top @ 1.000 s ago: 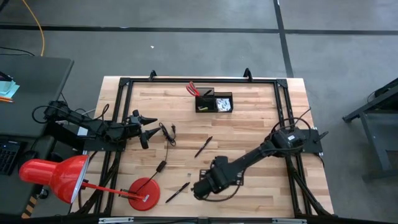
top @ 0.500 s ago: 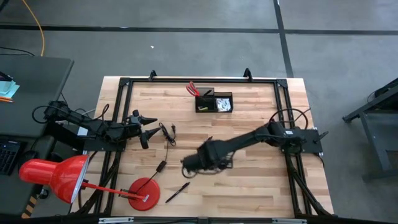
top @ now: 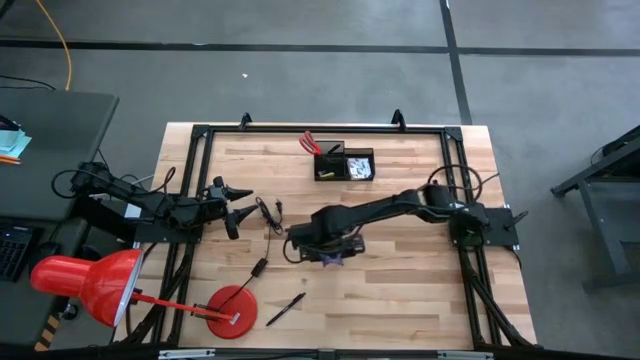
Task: Pick and place office supplies into organizer
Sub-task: Put the purple sticky note pad into the mesh desk organizer
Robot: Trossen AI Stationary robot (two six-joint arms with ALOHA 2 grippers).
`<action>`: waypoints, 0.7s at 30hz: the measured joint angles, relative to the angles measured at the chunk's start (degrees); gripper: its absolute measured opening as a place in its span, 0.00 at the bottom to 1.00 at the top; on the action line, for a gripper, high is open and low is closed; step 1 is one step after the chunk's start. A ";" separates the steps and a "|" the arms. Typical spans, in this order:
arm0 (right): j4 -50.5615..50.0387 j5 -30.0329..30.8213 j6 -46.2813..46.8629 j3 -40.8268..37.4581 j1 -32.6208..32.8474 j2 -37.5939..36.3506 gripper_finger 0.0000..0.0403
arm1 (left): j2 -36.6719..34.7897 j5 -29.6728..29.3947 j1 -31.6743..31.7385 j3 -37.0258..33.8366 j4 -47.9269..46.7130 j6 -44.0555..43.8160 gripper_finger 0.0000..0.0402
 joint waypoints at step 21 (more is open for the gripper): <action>20.75 0.09 -7.44 -41.91 -10.99 -28.59 0.74 | 0.00 0.01 -0.02 0.00 -0.04 -0.01 0.58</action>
